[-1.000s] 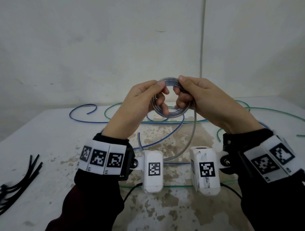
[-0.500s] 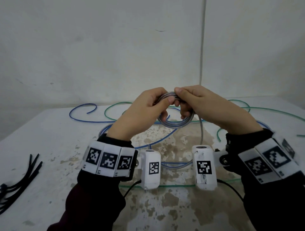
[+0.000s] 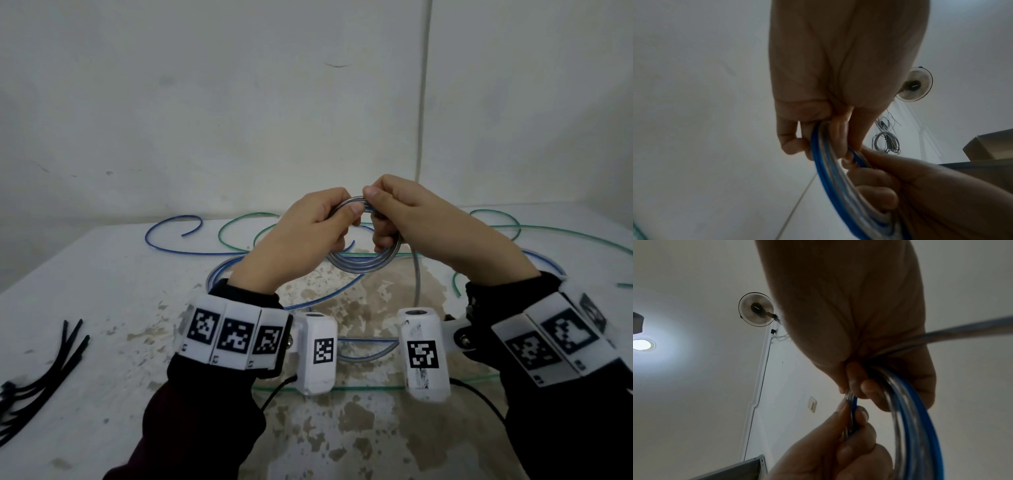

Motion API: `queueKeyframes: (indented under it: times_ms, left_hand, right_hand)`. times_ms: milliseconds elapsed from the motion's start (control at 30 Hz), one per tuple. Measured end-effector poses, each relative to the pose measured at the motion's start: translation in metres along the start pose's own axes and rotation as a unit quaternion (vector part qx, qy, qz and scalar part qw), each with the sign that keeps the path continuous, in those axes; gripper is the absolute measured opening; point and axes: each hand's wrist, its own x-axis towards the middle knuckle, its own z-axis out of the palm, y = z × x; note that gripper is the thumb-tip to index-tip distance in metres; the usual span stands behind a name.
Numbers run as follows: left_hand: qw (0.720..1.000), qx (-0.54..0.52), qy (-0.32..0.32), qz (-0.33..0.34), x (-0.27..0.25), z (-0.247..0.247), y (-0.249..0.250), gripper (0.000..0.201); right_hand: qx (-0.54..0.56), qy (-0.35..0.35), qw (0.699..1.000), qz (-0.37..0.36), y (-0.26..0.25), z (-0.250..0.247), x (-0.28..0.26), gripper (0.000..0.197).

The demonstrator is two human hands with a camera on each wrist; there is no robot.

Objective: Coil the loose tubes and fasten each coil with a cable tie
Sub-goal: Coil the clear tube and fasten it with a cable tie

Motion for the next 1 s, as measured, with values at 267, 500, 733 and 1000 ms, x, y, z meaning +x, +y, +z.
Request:
queueKeyframes:
  times_ms: [267,500,733,1000]
  left_hand:
    - [0.999,-0.026,0.000,0.025,-0.002,-0.007,0.005,0.029]
    - [0.975,-0.051,0.193,0.098,0.002,-0.004,0.007,0.030]
    - [0.961,-0.127,0.219,0.111,0.001,-0.004,0.014,0.030]
    - [0.973,-0.174,0.135,0.073,0.002,0.003,0.013,0.030]
  right_hand:
    - [0.020,-0.013,0.999,-0.022,-0.002,0.002,-0.001,0.024]
    - [0.120,0.013,0.992,-0.037,-0.007,0.005,0.001,0.038]
    - [0.274,-0.041,0.960,-0.052,-0.008,0.004,0.000,0.037]
    - [0.220,0.042,0.971,-0.080,-0.002,0.000,0.006,0.036]
